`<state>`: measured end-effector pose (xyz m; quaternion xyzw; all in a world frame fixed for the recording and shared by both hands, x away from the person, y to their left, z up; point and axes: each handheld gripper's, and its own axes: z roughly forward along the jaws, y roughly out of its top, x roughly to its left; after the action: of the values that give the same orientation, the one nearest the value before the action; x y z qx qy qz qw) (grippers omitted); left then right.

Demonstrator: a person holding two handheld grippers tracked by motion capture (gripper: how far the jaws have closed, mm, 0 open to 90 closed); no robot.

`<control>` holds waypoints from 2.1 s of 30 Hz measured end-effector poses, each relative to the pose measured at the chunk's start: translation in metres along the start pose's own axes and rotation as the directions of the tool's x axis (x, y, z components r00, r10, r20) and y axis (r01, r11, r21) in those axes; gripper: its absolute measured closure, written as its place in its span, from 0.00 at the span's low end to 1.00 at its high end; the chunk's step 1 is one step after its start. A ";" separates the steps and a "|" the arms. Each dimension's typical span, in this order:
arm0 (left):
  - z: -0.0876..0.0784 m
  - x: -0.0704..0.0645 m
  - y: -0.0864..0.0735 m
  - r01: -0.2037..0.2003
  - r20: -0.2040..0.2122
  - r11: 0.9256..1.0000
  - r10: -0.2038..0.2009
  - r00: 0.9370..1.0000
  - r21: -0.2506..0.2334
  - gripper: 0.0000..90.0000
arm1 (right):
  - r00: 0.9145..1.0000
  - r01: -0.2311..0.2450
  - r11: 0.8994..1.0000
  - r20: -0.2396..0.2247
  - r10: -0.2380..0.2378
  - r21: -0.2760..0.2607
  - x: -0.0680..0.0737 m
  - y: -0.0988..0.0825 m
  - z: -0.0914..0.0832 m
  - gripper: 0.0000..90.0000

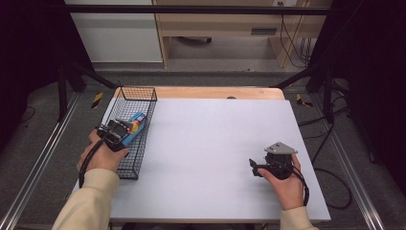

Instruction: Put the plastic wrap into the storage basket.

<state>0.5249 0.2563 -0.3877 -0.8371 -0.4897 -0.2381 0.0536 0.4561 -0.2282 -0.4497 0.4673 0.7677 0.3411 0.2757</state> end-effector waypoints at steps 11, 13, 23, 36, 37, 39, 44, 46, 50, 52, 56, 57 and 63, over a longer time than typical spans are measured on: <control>-0.023 0.002 -0.010 0.001 0.011 0.992 0.001 1.000 -0.130 0.20 | 1.000 0.001 1.000 0.005 -0.001 -0.006 -0.001 0.000 -0.001 0.09; -0.031 0.003 -0.013 0.002 0.017 0.982 0.001 1.000 -0.187 0.17 | 1.000 -0.001 1.000 0.011 0.001 -0.006 -0.002 -0.001 -0.001 0.09; -0.079 -0.007 -0.017 0.008 0.101 0.880 0.045 0.994 -0.475 0.08 | 0.999 0.013 0.999 0.046 -0.011 -0.046 -0.004 0.001 -0.006 0.05; -0.104 -0.034 -0.007 -0.019 0.146 0.699 0.176 0.973 -0.715 0.05 | 0.995 0.064 0.989 0.079 -0.053 -0.132 0.001 0.002 -0.020 0.05; -0.104 -0.036 -0.007 -0.022 0.147 0.691 0.185 0.972 -0.723 0.05 | 0.994 0.073 0.990 0.092 -0.062 -0.123 0.002 0.001 -0.020 0.05; -0.103 -0.042 -0.005 -0.008 0.165 0.664 0.198 0.966 -0.748 0.05 | 0.993 0.078 0.990 0.098 -0.066 -0.119 0.002 -0.001 -0.021 0.05; -0.102 -0.058 -0.003 0.014 0.185 0.593 0.228 0.956 -0.805 0.06 | 0.994 0.054 0.992 0.104 -0.043 -0.112 0.002 -0.008 -0.027 0.05; -0.100 -0.061 0.000 0.040 0.223 0.582 0.246 0.943 -0.812 0.06 | 0.994 0.044 0.993 0.106 -0.032 -0.111 0.002 -0.012 -0.030 0.05; -0.094 -0.066 0.007 0.148 0.350 0.563 0.270 0.897 -0.813 0.06 | 0.994 0.025 0.994 0.105 -0.014 -0.105 0.000 -0.018 -0.034 0.06; -0.091 -0.069 0.011 0.149 0.352 0.557 0.277 0.894 -0.817 0.06 | 0.994 0.018 0.994 0.109 -0.006 -0.108 -0.002 -0.019 -0.035 0.06; -0.086 -0.080 0.019 0.145 0.361 0.560 0.297 0.884 -0.816 0.06 | 0.993 0.013 0.994 0.114 -0.001 -0.108 -0.005 -0.021 -0.037 0.06; -0.085 -0.082 0.020 0.149 0.369 0.560 0.304 0.878 -0.815 0.06 | 0.994 0.007 0.994 0.114 0.005 -0.106 -0.005 -0.021 -0.037 0.06; -0.074 -0.107 0.027 0.120 0.374 0.548 0.379 0.846 -0.828 0.06 | 0.993 0.012 0.994 0.117 0.001 -0.106 -0.005 -0.022 -0.037 0.06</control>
<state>0.4788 0.1337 -0.3666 -0.8283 -0.2485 -0.2023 -0.4596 0.4194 -0.2498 -0.4434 0.4689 0.7321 0.3529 0.3459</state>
